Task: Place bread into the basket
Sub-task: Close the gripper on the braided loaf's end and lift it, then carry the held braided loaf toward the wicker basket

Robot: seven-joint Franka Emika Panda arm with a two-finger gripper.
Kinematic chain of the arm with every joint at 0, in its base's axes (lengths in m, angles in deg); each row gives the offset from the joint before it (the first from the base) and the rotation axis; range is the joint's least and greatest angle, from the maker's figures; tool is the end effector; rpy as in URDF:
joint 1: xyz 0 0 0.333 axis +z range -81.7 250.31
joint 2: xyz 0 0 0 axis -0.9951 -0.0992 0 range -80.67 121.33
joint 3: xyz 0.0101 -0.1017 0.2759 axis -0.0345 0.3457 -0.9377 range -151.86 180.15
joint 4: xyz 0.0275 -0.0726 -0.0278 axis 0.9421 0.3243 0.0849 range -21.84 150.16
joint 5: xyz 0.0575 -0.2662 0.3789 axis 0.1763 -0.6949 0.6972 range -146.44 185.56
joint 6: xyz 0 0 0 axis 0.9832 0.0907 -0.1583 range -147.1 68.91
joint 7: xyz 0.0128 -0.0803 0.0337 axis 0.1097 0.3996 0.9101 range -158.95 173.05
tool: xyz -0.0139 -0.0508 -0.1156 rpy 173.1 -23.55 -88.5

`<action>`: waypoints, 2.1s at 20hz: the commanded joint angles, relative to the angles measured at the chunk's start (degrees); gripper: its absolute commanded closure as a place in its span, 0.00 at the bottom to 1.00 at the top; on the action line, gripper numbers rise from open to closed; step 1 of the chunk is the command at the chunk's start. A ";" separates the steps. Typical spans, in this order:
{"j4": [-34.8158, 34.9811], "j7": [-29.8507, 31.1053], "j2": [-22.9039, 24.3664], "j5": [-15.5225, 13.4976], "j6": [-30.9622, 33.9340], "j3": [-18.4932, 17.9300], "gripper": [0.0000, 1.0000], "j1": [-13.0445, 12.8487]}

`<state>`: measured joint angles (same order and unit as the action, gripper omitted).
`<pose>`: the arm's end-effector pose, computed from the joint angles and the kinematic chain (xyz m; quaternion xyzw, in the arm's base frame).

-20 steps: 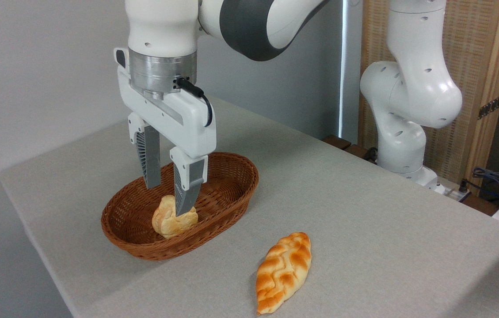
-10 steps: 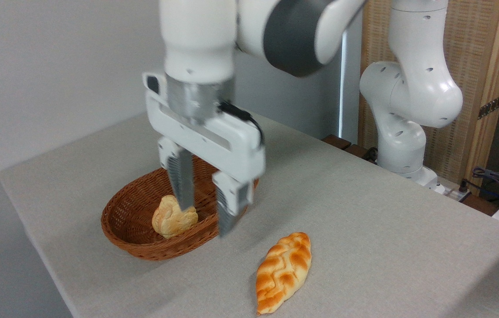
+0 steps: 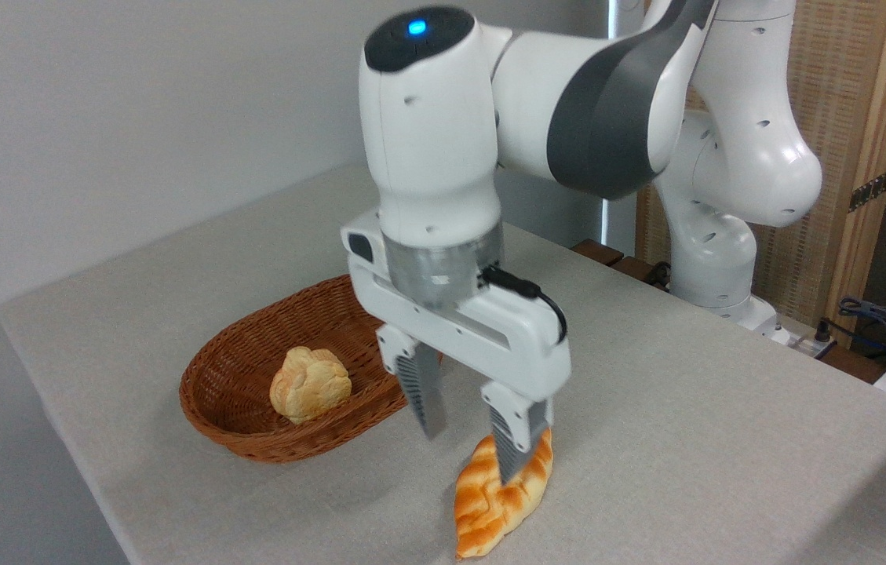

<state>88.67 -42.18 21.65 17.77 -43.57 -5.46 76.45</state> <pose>0.6022 0.1229 0.3936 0.9486 -0.3156 -0.0041 0.0237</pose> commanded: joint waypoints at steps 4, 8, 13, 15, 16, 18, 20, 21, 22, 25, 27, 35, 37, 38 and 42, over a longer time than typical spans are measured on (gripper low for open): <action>4.15 -0.61 0.61 4.17 -1.90 -1.05 0.00 -0.58; 4.33 -0.52 -0.18 4.17 -2.87 -1.05 0.00 -0.67; 4.50 -0.43 -2.02 3.55 -4.53 -0.44 0.00 -1.28; 4.50 -0.43 -2.73 3.55 -4.62 -0.26 0.00 -1.28; 4.50 -0.43 -2.90 3.55 -4.62 -0.26 0.00 -1.28; 4.50 -0.43 -3.61 3.55 -4.89 -0.17 0.00 -1.46; 4.50 -0.43 -3.78 3.55 -4.98 -0.08 0.00 -1.54; 4.50 -0.43 -3.78 3.55 -5.32 0.01 0.00 -1.54; 4.50 -0.43 -3.78 3.55 -6.02 0.36 0.09 -1.54; 4.50 -0.43 -3.78 3.46 -6.12 0.53 0.53 -1.54; 4.41 -0.34 -3.78 3.46 -6.12 0.71 0.68 -1.54; 4.41 -0.34 -3.70 3.38 -6.12 1.85 0.70 -1.54; 4.33 -0.34 -3.70 3.38 -6.12 1.85 0.70 -1.54; 4.33 -0.34 -3.61 3.20 -6.12 1.85 0.69 -1.54; 3.80 -0.43 -3.17 1.36 -6.12 1.94 0.69 -1.54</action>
<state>92.54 -42.18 17.93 20.74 -48.33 -3.37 74.93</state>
